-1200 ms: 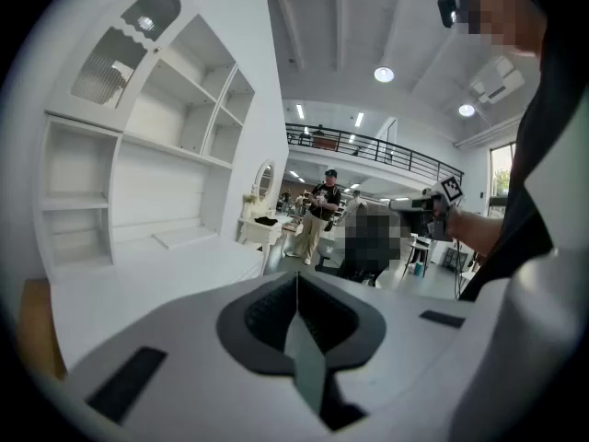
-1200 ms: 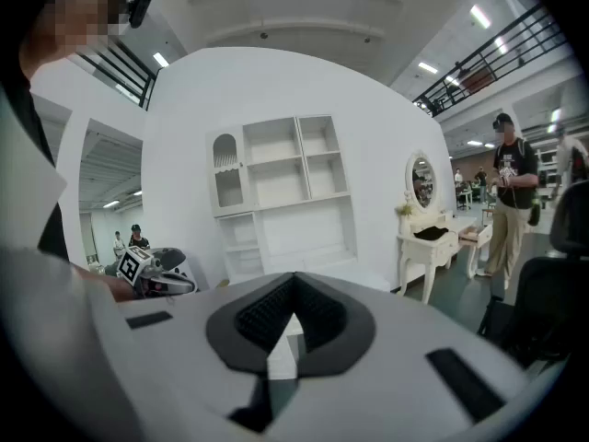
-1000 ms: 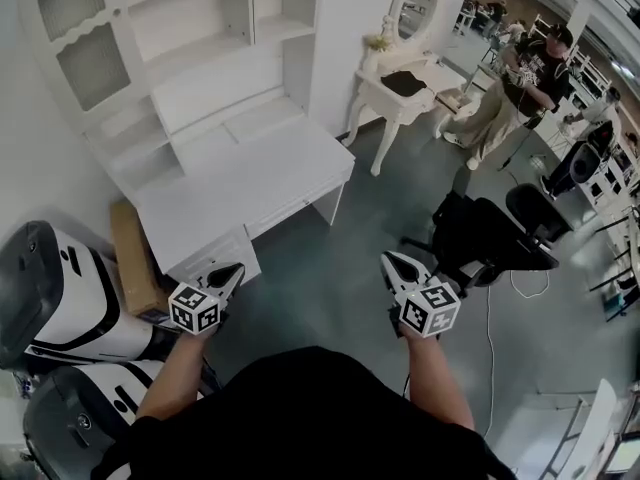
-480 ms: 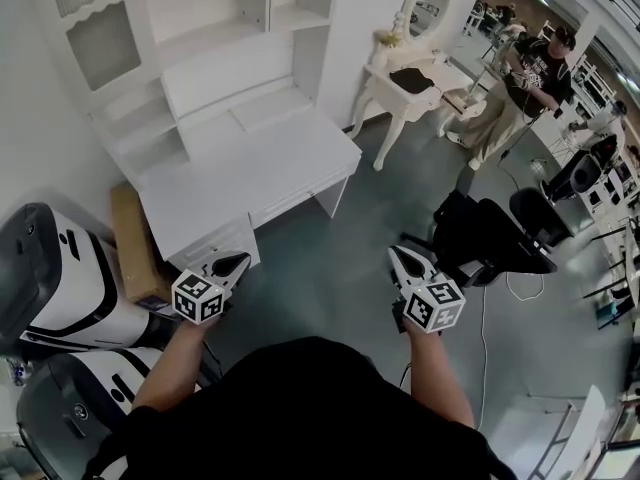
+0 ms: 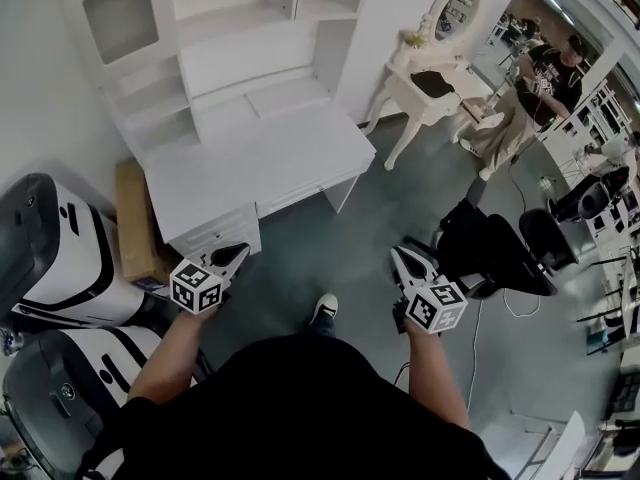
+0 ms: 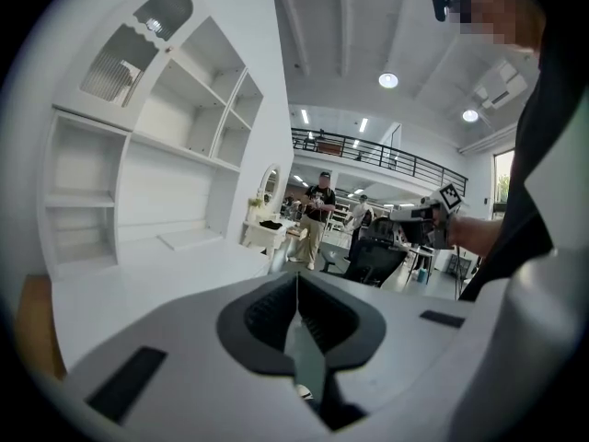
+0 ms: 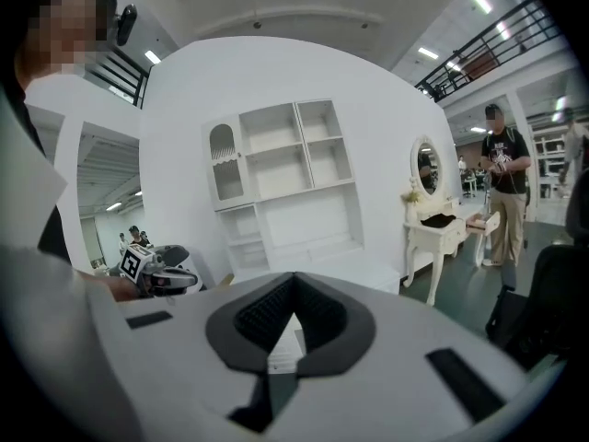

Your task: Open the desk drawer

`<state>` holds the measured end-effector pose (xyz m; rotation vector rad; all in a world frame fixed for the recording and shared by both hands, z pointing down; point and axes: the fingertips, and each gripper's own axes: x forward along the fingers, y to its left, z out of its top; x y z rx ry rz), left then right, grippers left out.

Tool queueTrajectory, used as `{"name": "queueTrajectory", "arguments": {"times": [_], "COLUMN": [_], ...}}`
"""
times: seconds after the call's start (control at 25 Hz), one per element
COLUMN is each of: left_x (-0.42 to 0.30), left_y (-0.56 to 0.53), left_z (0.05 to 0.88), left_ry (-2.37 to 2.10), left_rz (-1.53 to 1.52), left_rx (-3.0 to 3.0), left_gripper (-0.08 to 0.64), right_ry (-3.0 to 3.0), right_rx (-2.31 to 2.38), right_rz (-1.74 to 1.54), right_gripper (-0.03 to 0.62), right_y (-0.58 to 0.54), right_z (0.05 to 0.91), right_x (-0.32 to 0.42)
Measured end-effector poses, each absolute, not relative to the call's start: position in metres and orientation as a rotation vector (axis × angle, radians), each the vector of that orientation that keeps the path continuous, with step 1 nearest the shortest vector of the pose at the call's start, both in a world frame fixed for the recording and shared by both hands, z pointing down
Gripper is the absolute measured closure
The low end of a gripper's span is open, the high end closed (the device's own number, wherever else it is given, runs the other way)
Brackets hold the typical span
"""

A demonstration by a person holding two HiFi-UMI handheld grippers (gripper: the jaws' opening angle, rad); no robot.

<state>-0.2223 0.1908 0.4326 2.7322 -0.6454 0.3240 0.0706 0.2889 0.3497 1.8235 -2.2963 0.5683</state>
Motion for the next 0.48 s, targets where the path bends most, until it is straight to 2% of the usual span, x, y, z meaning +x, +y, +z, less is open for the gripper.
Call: {"name": "queueTrajectory", "arguments": {"times": [0.48], "left_x": [-0.182], "left_y": [0.13], "left_z": [0.441], "left_ry": [-0.77], "left_rz": [0.385], "left_rx": [2.691], "left_gripper": [0.548], "right_ry": [-2.437], "right_rx": [1.73], "right_rz": [0.631], "right_gripper": [0.591], "right_y": [0.2], "right_z": [0.377], "right_x": [0.121]}}
